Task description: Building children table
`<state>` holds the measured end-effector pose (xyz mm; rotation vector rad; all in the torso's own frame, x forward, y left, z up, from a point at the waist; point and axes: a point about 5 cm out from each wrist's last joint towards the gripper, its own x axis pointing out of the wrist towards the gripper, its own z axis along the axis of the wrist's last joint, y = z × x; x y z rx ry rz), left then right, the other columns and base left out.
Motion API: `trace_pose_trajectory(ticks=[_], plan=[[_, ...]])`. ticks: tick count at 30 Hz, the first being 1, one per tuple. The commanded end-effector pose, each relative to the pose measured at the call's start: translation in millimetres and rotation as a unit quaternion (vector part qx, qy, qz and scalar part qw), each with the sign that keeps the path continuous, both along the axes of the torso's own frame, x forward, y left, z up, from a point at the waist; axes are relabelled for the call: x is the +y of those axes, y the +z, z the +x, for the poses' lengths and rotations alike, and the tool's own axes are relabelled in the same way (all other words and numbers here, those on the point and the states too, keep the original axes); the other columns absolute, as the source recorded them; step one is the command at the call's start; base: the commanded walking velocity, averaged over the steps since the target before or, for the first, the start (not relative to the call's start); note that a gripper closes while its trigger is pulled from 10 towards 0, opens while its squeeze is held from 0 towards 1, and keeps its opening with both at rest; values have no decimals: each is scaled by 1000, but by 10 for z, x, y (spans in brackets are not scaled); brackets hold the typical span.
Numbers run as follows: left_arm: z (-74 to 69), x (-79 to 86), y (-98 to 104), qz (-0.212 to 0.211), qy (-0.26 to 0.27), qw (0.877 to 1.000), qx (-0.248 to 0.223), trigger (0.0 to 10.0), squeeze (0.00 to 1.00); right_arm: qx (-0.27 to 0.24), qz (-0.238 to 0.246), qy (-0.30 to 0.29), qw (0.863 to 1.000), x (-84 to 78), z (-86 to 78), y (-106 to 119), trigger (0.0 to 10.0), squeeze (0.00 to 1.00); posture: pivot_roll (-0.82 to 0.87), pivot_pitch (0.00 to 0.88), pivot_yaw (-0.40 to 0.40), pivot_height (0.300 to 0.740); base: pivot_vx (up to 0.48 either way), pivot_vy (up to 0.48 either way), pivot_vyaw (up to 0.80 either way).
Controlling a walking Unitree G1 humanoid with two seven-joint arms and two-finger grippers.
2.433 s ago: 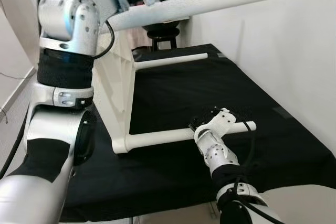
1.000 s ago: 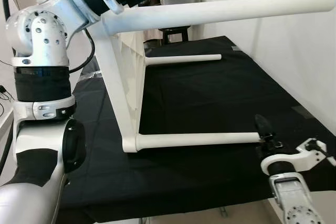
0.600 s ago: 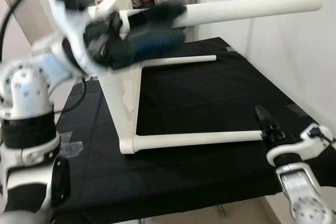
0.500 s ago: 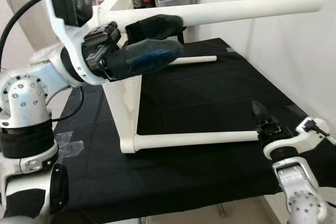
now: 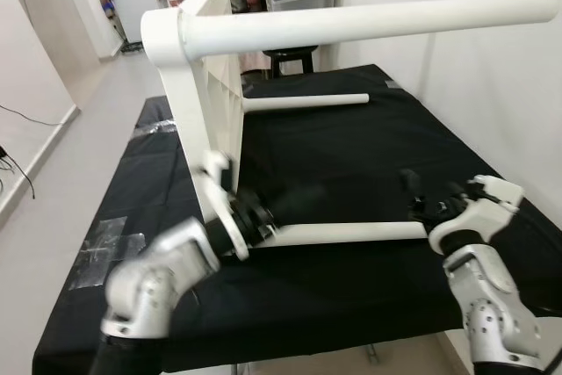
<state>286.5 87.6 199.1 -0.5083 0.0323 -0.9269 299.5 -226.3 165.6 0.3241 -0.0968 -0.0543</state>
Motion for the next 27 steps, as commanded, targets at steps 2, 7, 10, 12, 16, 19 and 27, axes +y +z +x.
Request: trace_pose_trajectory(ticks=[2,7,10,12,16,19,27], plan=[[-6,-10,-67,7,36,999,0,0,0,-3,-10,13,1000,84,45,7,10000,0,-39,0,32,740,0,0,0],[26,-32,-163,22,77,997,4,0,0,-8,-27,24,999,161,72,19,10000,0,-42,0,32,740,0,0,0],[75,-10,-216,40,116,992,-1,0,0,-13,-50,30,998,194,81,40,10000,0,-44,0,33,740,0,0,0],[104,21,-248,48,141,989,0,0,0,-21,-75,31,997,183,82,76,10000,0,-49,0,34,740,0,0,0],[143,76,-329,73,192,979,-1,0,0,-41,-147,28,988,105,64,186,10000,0,-47,0,32,740,0,0,0],[160,127,-409,83,230,970,8,0,0,-82,-254,-6,964,-94,-8,430,10000,0,-52,0,31,740,0,0,0],[169,128,-461,72,256,964,15,0,0,-138,-448,-196,861,-627,-245,1082,10000,733,-69,0,40,740,0,0,0]])
